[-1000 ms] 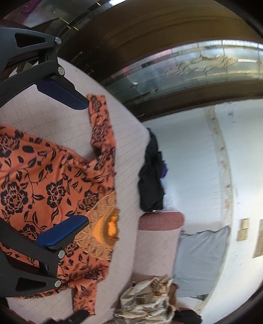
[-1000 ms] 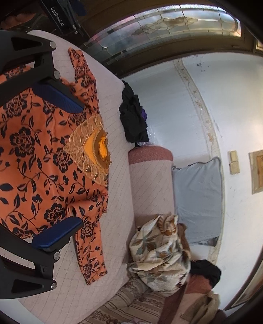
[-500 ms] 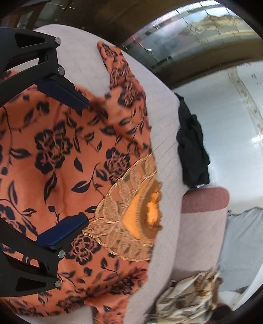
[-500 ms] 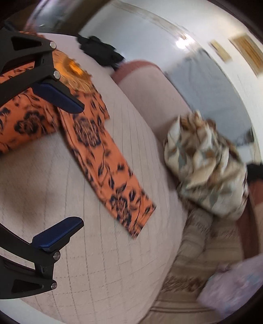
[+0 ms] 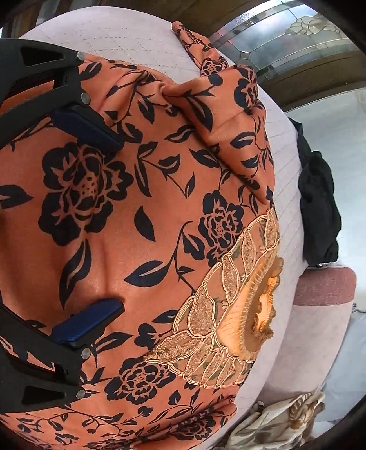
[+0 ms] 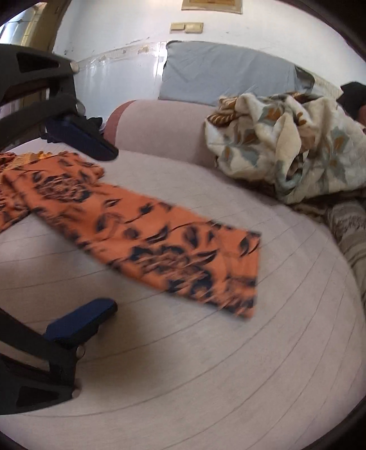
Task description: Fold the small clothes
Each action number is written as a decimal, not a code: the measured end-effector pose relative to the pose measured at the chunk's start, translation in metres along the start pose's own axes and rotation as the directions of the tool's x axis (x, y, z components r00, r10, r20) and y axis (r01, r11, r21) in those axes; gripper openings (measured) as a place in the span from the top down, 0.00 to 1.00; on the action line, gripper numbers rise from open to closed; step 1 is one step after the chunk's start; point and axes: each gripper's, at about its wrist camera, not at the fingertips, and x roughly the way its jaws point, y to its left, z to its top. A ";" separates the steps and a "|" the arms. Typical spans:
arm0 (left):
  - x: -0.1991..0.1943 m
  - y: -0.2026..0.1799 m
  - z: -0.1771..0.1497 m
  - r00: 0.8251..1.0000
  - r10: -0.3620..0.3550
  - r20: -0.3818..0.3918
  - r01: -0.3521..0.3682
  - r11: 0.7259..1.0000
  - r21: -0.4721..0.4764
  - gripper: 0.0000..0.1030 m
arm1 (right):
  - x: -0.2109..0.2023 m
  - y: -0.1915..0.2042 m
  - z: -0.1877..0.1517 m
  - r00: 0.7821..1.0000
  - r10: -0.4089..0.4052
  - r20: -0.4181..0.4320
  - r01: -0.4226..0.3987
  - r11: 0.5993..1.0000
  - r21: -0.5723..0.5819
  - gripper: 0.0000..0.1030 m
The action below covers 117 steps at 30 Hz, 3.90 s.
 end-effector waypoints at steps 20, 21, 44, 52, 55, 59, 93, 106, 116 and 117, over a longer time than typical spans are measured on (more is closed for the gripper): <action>-0.043 0.035 0.029 0.995 0.067 0.077 -0.064 0.997 -0.039 0.00 | -0.011 0.107 -0.018 0.971 0.221 0.087 -0.181 0.926 -0.330 0.92; -0.044 0.043 0.030 0.993 0.085 0.084 -0.080 0.995 -0.058 0.00 | -0.018 0.127 -0.035 0.959 0.275 0.064 -0.233 0.898 -0.373 0.92; -0.040 0.098 0.042 0.989 0.051 0.138 -0.025 0.982 -0.185 0.00 | 0.110 0.204 -0.271 0.700 0.340 -0.629 -0.596 0.762 -0.252 0.00; -0.015 0.047 0.065 0.971 -0.189 0.147 0.198 0.979 -0.050 0.05 | 0.089 0.176 -0.202 0.899 0.162 -0.407 -0.306 0.897 -0.319 0.24; -0.005 0.033 0.071 0.962 -0.239 0.133 0.243 0.970 -0.016 0.16 | 0.079 0.151 -0.168 0.922 0.140 -0.360 -0.244 0.933 -0.263 0.33; 0.007 0.032 0.085 0.961 -0.256 0.103 0.256 0.966 0.014 0.39 | 0.077 0.135 -0.142 0.938 0.094 -0.334 -0.183 0.952 -0.245 0.37; 0.021 0.013 0.083 0.930 -0.368 0.005 0.367 0.929 0.054 0.70 | 0.129 0.136 -0.197 0.881 -0.133 -0.453 -0.090 0.895 -0.437 0.40; 0.028 0.032 0.084 0.929 -0.369 0.013 0.369 0.929 0.001 0.94 | 0.131 0.136 -0.197 0.885 -0.130 -0.448 -0.092 0.893 -0.440 0.40; 0.017 0.080 0.093 0.963 -0.259 0.080 0.267 0.955 -0.129 0.95 | 0.131 0.128 -0.183 0.875 -0.066 -0.480 -0.120 0.930 -0.347 0.40; 0.018 0.086 0.092 0.966 -0.249 0.074 0.257 0.957 -0.138 0.95 | 0.129 0.127 -0.180 0.881 -0.054 -0.470 -0.121 0.935 -0.335 0.40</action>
